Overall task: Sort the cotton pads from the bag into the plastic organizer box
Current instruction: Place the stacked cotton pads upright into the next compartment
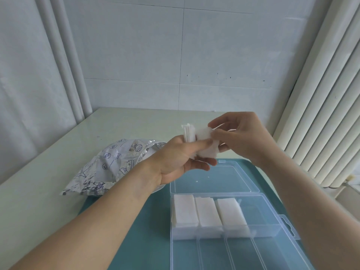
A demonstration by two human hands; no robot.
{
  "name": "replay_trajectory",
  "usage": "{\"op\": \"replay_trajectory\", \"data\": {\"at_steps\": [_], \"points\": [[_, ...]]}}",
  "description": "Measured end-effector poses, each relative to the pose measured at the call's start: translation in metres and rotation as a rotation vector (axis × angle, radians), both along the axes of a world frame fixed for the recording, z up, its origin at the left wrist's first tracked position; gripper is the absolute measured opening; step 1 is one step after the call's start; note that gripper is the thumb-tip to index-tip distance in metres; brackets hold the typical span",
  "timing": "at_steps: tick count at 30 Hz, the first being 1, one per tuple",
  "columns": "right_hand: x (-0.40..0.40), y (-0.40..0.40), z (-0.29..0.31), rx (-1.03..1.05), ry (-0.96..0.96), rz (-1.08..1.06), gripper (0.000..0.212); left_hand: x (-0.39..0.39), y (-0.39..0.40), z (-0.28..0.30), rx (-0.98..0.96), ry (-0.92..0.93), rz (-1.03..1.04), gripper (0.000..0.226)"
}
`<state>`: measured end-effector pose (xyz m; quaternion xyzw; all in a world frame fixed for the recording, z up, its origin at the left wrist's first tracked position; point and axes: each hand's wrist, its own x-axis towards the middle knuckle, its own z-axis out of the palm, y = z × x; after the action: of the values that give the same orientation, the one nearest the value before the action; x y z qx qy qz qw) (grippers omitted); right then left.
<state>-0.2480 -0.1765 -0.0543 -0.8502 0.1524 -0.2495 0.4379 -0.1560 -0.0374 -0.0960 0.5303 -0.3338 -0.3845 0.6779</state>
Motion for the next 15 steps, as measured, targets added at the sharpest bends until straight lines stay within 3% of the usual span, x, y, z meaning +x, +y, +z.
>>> {"op": "replay_trajectory", "data": {"at_steps": [6,15], "points": [[-0.002,0.001,0.000,-0.098,-0.006,-0.100,0.010,0.003,-0.003,-0.005,0.059,-0.053,0.098,0.017],[-0.003,0.008,0.000,-0.015,-0.036,-0.085,0.014,-0.005,-0.001,-0.003,0.089,-0.226,-0.037,0.024]]}}
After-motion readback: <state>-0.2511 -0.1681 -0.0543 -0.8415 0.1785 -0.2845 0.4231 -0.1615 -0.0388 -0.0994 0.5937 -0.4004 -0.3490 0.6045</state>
